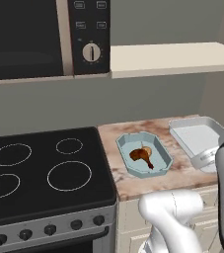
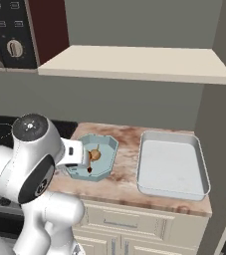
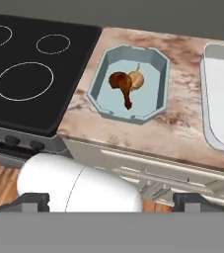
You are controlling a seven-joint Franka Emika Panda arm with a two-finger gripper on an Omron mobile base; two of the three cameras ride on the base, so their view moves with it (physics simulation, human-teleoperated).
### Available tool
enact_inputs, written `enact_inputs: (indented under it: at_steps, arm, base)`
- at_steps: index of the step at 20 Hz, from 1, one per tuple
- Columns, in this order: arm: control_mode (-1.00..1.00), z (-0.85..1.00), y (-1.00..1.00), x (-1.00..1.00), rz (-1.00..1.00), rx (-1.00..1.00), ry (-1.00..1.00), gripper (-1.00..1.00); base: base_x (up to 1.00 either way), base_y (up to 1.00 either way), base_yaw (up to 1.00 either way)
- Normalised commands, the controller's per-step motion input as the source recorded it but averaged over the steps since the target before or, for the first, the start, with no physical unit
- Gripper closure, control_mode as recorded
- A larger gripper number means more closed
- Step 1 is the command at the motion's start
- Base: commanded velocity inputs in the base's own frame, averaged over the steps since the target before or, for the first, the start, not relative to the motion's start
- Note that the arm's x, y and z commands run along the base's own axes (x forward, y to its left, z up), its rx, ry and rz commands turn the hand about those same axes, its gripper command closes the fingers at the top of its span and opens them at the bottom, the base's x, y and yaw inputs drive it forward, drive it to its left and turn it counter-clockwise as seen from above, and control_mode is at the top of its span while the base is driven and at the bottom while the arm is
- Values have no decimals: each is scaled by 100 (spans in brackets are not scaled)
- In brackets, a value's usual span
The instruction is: Place one onion and one chicken drumstick in each tupperware on the nearby counter, to pack two identical lunches.
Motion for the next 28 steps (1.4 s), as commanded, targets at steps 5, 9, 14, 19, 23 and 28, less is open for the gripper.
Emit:
enact_inputs:
  at_steps: [5,9,14,19,23,28]
  arm:
    - [-100,-7,9,-66,-1,0,20,-100]
    - [-100,-5,0,-79,0,0,21,-100]
    - [100,0,0,0,0,0,0,-100]
    - [100,0,0,0,0,0,0,-100]
    - [100,0,0,0,0,0,0,-100]
    - [100,0,0,0,0,0,0,-100]
  base:
    - [0,0,0]
    - [0,0,0]
    - [-97,0,-3]
    - [-100,-9,-8]
    - [-100,-58,-11]
    - [-100,-96,-18]
